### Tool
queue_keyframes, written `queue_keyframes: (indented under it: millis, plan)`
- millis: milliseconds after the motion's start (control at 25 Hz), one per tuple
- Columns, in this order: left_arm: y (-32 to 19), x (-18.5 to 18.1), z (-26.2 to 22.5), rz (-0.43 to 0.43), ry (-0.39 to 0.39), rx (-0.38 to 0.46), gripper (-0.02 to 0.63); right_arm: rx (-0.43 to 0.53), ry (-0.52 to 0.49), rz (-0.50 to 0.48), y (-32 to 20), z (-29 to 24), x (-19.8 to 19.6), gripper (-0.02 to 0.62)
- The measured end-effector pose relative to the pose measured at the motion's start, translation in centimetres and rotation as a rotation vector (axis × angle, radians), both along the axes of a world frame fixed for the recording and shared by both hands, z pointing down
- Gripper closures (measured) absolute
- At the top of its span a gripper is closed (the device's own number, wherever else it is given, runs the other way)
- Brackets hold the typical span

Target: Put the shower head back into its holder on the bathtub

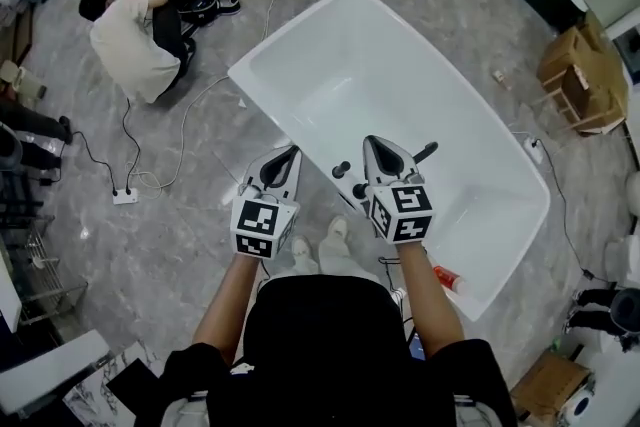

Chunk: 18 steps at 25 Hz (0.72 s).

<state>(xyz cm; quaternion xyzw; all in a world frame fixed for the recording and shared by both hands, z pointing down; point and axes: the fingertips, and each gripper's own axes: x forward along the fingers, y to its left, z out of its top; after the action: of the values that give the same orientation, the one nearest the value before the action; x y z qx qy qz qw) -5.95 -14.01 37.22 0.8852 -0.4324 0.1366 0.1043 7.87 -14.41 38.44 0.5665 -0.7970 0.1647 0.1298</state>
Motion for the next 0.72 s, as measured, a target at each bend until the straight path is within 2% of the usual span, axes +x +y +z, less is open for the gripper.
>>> queue_keyframes:
  millis: [480, 720]
  plan:
    - [-0.8, 0.5, -10.6, -0.004, 0.051, 0.203, 0.592, 0.247, -0.058, -0.02, -0.2, -12.3, 0.4, 0.572]
    - [-0.6, 1.0, -13.4, 0.004, 0.032, 0.265, 0.592, 0.308, -0.066, -0.008, 0.0, -15.7, 1.3, 0.572]
